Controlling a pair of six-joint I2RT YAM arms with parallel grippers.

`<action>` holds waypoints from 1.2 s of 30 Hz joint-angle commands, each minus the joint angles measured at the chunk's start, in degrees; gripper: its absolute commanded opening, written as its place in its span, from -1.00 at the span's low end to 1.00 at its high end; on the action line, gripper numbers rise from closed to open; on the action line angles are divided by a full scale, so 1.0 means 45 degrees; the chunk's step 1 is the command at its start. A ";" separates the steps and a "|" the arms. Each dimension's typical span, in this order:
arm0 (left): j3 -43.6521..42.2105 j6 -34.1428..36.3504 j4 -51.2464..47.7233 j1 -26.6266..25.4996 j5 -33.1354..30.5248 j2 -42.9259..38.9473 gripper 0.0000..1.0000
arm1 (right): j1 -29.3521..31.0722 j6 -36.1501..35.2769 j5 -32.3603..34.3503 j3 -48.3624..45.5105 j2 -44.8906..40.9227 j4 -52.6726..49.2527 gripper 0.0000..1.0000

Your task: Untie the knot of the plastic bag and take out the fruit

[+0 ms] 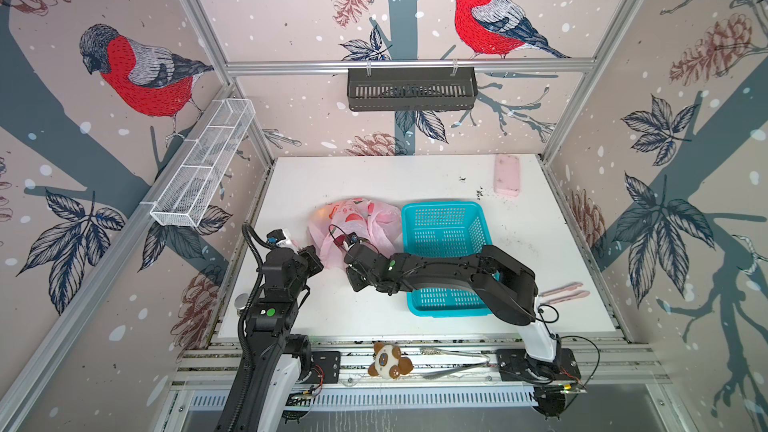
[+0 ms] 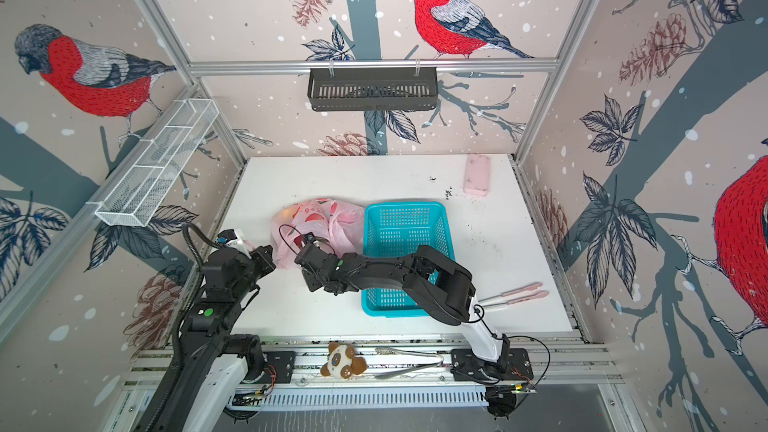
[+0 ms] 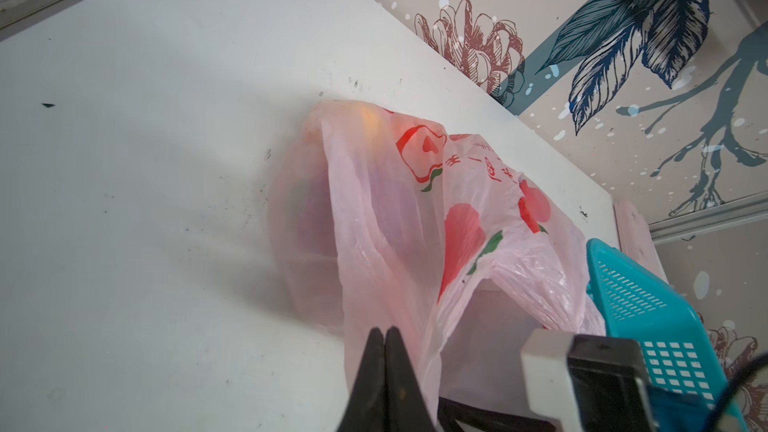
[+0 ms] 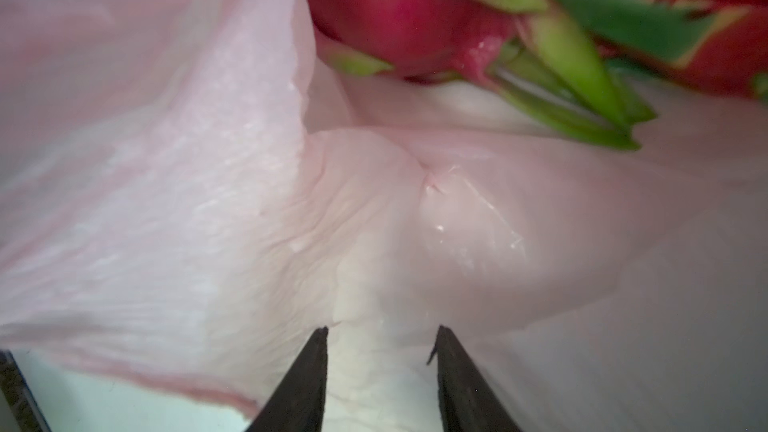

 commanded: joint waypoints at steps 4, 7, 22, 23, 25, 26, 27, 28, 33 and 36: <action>0.0109 0.0021 0.0206 0.0010 -0.0619 -0.0493 -1.00 | -0.0314 -0.2194 0.1733 0.1203 -0.0075 -0.0202 -0.11; 0.0237 -0.0003 -0.0062 0.0028 -0.0701 -0.0888 -1.00 | -0.0625 -0.2915 0.1778 0.1730 0.0315 0.0080 -0.11; 0.0300 0.0133 0.0013 0.0010 -0.0682 -0.0533 -1.00 | -0.1825 -0.6066 -0.0225 0.3519 0.1521 -0.0859 0.10; 0.0307 0.0133 -0.0004 0.0013 -0.0695 -0.0518 -1.00 | -0.1881 -0.6266 -0.0394 0.3564 0.1546 -0.0882 0.10; 0.0336 0.0140 -0.0059 0.0010 -0.0736 -0.0533 -1.00 | -0.1968 -0.6614 -0.0418 0.3678 0.1625 -0.0936 0.11; 0.0339 0.0140 -0.0053 0.0015 -0.0758 -0.0551 -1.00 | -0.1990 -0.6758 -0.0338 0.3767 0.1677 -0.1000 0.12; 0.0336 0.0133 -0.0044 0.0013 -0.0755 -0.0555 -1.00 | -0.2020 -0.6875 -0.0327 0.3812 0.1710 -0.1007 0.15; 0.0344 0.0115 -0.0048 0.0016 -0.0770 -0.0548 -1.00 | -0.2048 -0.6978 -0.0291 0.3828 0.1726 -0.0972 0.18; 0.0356 0.0021 0.0015 0.0011 -0.0736 -0.0499 -1.00 | -0.2185 -0.7490 -0.0648 0.4004 0.1949 -0.0929 0.31; 0.0409 -0.0013 0.0102 0.0010 -0.0652 -0.0317 -1.00 | -0.2186 -0.7738 -0.0867 0.4152 0.2165 -0.0928 0.35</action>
